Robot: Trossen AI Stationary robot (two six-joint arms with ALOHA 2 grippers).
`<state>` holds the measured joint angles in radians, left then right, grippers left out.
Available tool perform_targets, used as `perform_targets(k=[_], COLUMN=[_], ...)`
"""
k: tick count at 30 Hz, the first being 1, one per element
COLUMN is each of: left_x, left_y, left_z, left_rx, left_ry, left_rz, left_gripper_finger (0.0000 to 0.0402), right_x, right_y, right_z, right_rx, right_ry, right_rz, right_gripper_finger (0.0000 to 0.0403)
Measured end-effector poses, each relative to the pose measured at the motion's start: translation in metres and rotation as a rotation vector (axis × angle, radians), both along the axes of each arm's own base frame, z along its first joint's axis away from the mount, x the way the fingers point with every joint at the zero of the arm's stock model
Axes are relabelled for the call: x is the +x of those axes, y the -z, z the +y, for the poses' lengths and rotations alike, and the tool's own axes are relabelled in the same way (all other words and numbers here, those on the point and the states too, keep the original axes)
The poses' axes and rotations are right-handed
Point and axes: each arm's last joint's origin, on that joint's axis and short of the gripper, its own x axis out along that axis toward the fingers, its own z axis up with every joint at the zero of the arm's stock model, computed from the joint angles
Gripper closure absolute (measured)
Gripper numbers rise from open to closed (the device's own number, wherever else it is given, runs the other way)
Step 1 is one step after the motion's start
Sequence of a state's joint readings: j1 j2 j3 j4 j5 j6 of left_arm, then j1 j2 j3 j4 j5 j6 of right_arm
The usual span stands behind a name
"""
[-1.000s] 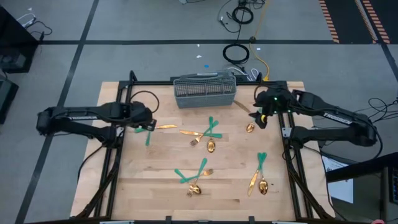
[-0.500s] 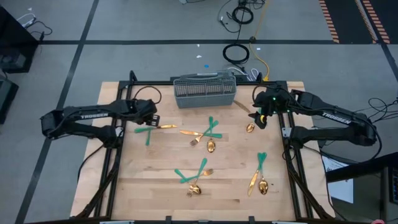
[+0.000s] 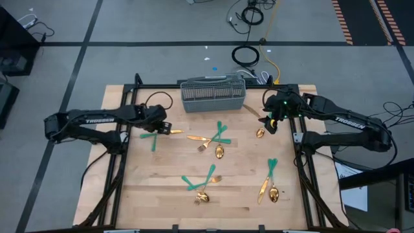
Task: Sort silverware
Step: Put the gold fork into the left section of the gray utensil holder
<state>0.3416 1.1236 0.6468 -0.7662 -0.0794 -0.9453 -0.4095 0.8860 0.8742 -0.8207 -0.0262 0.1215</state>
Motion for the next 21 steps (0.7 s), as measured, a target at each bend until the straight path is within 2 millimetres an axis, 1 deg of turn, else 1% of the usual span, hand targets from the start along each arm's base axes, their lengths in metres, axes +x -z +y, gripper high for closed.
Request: perform_targets(k=[6, 21], left_x=[-0.0089, -0.0089], left_y=[0.0, 0.0004], left_z=[-0.0028, -0.0029], left_rx=[-0.015, -0.01], left_ry=[0.004, 0.031], left_rz=[0.072, 0.081], left_gripper_finger=[0.0227, 0.0227], right_x=[0.0, 0.0001], right_y=[0.0, 0.0], right_z=[0.0, -0.0001], right_rx=[-0.003, -0.007], right_ry=[-0.003, -0.007], right_rz=[0.001, 0.001], right_gripper_finger=[0.0149, 0.0149])
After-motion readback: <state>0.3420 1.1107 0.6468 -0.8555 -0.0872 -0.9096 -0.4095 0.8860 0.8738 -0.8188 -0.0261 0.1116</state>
